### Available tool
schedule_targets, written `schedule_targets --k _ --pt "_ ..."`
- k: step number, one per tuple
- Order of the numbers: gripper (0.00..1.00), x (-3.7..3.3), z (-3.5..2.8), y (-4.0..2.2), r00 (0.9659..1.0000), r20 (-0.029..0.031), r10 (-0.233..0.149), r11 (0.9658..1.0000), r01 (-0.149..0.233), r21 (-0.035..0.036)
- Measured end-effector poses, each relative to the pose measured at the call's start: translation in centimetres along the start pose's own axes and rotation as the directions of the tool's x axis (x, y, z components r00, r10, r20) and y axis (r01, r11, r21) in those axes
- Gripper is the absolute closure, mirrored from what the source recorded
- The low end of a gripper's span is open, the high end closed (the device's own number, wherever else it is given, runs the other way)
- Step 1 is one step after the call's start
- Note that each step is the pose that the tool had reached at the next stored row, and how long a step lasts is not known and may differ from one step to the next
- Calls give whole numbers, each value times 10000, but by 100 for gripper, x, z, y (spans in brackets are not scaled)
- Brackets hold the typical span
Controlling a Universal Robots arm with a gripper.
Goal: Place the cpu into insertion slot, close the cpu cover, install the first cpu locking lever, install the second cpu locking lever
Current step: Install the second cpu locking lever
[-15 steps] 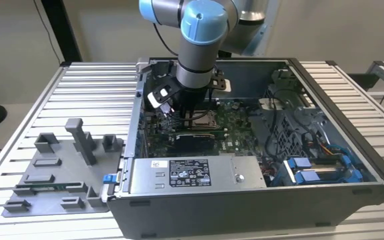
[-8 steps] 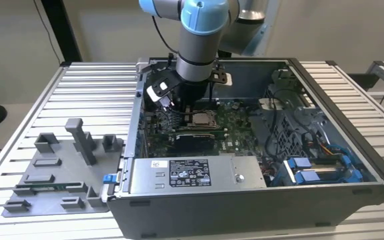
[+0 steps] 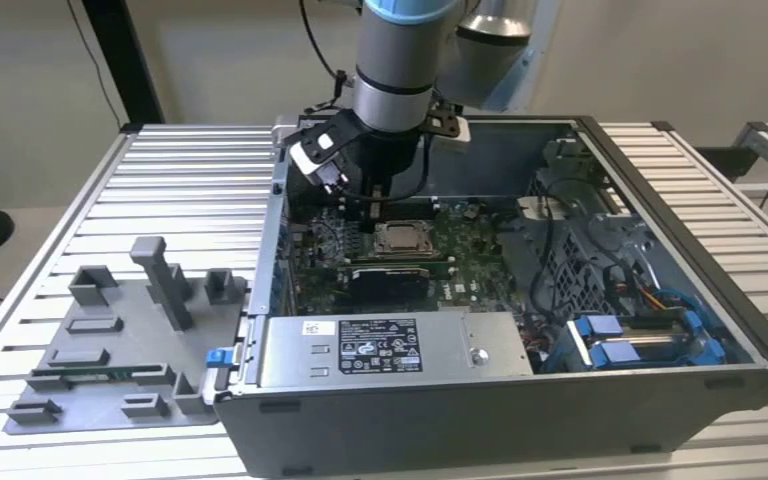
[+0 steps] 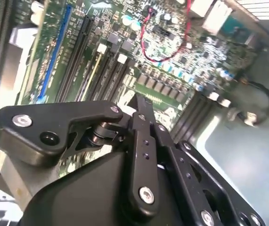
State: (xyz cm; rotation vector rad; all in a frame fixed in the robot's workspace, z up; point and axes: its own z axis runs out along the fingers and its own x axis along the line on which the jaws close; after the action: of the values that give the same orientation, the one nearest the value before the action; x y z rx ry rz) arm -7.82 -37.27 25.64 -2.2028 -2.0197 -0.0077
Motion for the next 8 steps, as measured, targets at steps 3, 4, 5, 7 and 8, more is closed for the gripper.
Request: schedule_targets --k 3,4,5,7,8 --pt "100 13 -110 -12 10000 2 1 10000 -1 -24" --pt "100 15 -129 -14 10000 13 4 10000 -4 -45" --pt "100 16 -141 -16 10000 36 10 10000 -9 -74" --pt "100 20 -158 -11 10000 96 10 9999 -8 -161" --pt "100 21 -167 -7 9999 116 6 9998 -3 -208"
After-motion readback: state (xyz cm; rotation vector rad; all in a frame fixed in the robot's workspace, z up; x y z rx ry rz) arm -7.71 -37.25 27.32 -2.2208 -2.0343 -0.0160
